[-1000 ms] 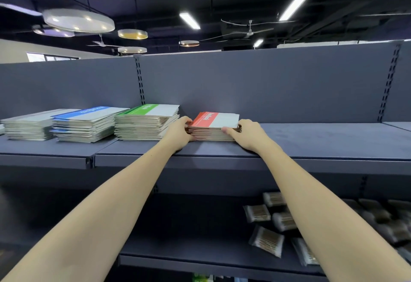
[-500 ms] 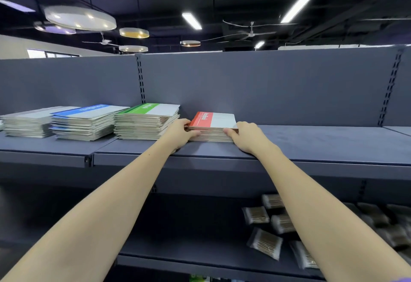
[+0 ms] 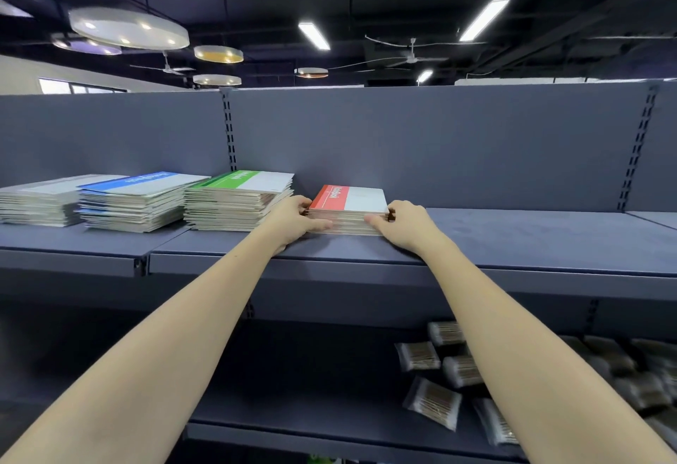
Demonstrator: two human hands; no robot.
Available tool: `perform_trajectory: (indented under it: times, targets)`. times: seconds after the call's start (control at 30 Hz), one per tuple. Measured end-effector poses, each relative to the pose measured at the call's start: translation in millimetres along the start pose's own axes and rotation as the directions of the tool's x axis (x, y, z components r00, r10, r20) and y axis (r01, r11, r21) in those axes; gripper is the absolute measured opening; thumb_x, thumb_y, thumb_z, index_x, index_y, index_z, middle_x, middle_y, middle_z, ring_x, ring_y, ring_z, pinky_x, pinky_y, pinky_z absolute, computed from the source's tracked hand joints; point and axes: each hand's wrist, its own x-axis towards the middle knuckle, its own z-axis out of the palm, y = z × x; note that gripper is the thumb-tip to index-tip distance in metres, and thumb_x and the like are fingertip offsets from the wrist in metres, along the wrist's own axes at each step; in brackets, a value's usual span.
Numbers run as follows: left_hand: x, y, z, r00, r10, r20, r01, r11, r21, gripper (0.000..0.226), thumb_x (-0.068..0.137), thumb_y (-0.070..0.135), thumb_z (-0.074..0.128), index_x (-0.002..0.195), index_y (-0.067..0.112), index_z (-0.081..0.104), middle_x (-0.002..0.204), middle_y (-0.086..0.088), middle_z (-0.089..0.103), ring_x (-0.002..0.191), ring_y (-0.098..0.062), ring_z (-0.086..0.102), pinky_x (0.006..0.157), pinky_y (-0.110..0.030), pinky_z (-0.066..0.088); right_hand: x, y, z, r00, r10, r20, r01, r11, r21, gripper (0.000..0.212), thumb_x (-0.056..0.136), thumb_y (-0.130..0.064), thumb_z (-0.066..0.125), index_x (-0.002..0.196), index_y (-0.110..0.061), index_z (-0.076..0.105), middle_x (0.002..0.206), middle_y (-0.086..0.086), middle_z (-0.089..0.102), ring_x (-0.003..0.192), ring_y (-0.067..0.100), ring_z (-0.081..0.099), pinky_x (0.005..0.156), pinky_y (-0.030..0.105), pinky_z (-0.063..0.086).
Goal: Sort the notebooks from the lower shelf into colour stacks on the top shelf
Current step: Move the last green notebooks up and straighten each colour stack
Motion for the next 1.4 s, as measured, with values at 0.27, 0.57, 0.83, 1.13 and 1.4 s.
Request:
perform_trajectory:
  times: [0.27, 0.57, 0.83, 1.13, 1.4]
  targets:
    - [4, 0, 4, 0.996, 0.000, -0.092, 0.010, 0.993, 0.114, 0.040, 0.079, 0.000, 0.078, 0.116, 0.006, 0.067, 0.105, -0.007, 0.070, 0.094, -0.021, 0.065, 0.085, -0.030, 0.054, 5, 6, 6, 0.999, 0.047, -0.015, -0.048, 0.982, -0.180, 0.036, 0.090, -0.047, 0.066, 0.106, -0.015, 0.059, 0.101, 0.004, 0.066, 0.093, 0.026, 0.060, 0.075, 0.035, 0.049]
    - [-2, 2, 2, 0.981, 0.079, -0.177, -0.034, 0.970, 0.241, 0.035, 0.071, 0.026, 0.080, 0.100, 0.007, 0.074, 0.100, -0.010, 0.071, 0.098, -0.028, 0.065, 0.091, -0.043, 0.053, -3, 0, 5, 0.993, -0.063, -0.102, 0.024, 0.938, -0.347, 0.042, 0.102, -0.050, 0.046, 0.093, -0.010, 0.052, 0.090, 0.007, 0.062, 0.096, 0.031, 0.059, 0.079, 0.037, 0.040]
    - [1, 1, 4, 0.967, 0.067, -0.246, -0.006, 0.970, 0.242, 0.031, 0.075, 0.019, 0.086, 0.100, 0.007, 0.074, 0.100, -0.009, 0.071, 0.100, -0.026, 0.063, 0.092, -0.039, 0.051, -2, 0, 5, 0.985, -0.055, -0.162, -0.002, 0.943, -0.332, 0.038, 0.098, -0.051, 0.052, 0.093, -0.014, 0.057, 0.096, 0.008, 0.068, 0.099, 0.032, 0.058, 0.080, 0.037, 0.040]
    - [1, 1, 2, 0.946, 0.116, -0.304, -0.066, 0.983, 0.169, 0.017, 0.086, 0.031, 0.076, 0.090, 0.015, 0.077, 0.084, 0.002, 0.069, 0.089, -0.021, 0.064, 0.086, -0.039, 0.055, -1, -2, 2, 0.985, 0.003, -0.174, -0.029, 0.989, -0.148, 0.048, 0.098, -0.051, 0.053, 0.081, -0.006, 0.059, 0.070, 0.006, 0.059, 0.072, 0.027, 0.057, 0.058, 0.032, 0.040]
    - [-6, 3, -2, 0.965, 0.109, -0.239, -0.067, 0.982, 0.177, 0.034, 0.077, 0.031, 0.085, 0.105, 0.014, 0.074, 0.086, 0.007, 0.064, 0.097, -0.016, 0.059, 0.091, -0.034, 0.051, -9, -5, -2, 0.996, -0.024, -0.086, 0.010, 0.988, -0.152, 0.034, 0.088, -0.051, 0.067, 0.085, -0.019, 0.055, 0.080, -0.003, 0.060, 0.086, 0.022, 0.058, 0.071, 0.034, 0.048]
